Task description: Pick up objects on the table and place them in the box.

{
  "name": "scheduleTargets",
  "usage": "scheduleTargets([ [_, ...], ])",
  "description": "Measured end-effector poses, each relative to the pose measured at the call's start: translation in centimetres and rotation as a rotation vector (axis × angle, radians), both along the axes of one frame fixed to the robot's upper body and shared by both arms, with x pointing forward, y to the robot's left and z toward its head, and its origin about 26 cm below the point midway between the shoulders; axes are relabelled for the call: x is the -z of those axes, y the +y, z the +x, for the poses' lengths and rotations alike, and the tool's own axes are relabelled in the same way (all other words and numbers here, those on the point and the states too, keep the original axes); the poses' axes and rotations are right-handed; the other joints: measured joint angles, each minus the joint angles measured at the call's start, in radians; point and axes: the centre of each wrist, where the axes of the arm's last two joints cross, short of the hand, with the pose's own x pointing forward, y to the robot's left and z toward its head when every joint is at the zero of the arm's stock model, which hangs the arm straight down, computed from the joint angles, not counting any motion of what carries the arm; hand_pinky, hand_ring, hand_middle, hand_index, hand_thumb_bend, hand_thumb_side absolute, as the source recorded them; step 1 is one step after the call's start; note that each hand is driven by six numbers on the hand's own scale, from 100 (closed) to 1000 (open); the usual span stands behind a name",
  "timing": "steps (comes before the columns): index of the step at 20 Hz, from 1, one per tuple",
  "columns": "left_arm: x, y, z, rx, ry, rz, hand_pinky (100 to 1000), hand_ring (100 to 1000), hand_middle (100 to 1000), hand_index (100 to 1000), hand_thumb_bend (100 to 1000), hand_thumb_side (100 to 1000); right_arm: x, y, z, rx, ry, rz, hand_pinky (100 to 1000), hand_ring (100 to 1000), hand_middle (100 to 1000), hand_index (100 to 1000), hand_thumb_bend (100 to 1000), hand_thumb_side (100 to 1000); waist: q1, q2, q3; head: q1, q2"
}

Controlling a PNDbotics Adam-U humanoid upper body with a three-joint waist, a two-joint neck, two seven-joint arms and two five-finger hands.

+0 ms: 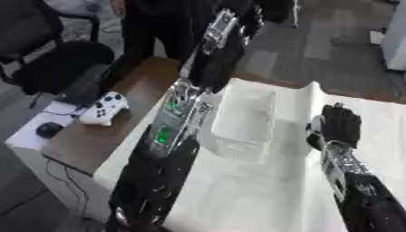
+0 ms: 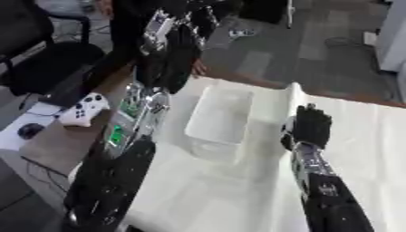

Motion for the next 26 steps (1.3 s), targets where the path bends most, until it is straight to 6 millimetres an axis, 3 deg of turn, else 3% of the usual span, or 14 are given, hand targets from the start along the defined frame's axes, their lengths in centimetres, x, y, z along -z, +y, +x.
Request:
scheduleTargets([
  [13,0.0,0.0,0.0,0.0,0.001,0.0,990,806,858,953,105,832,-3.0,0.0,0.9,0.011,-0.096,0.043,100,100,100,102,443,100,0.0,0.0,0.0,0.003,0.001],
  [17,0.1,0.0,0.0,0.0,0.002,0.0,991,806,857,953,105,833,-5.4,0.9,1.5,-0.021,-0.148,0.032,100,100,100,102,451,100,0.0,-0.002,0.0,0.003,0.001],
  [26,0.1,0.0,0.0,0.001,0.004,0.002,990,806,857,952,106,833,-7.9,3.4,1.9,-0.098,-0.157,-0.005,100,100,100,103,455,100,-0.001,-0.005,0.001,0.0,0.001],
])
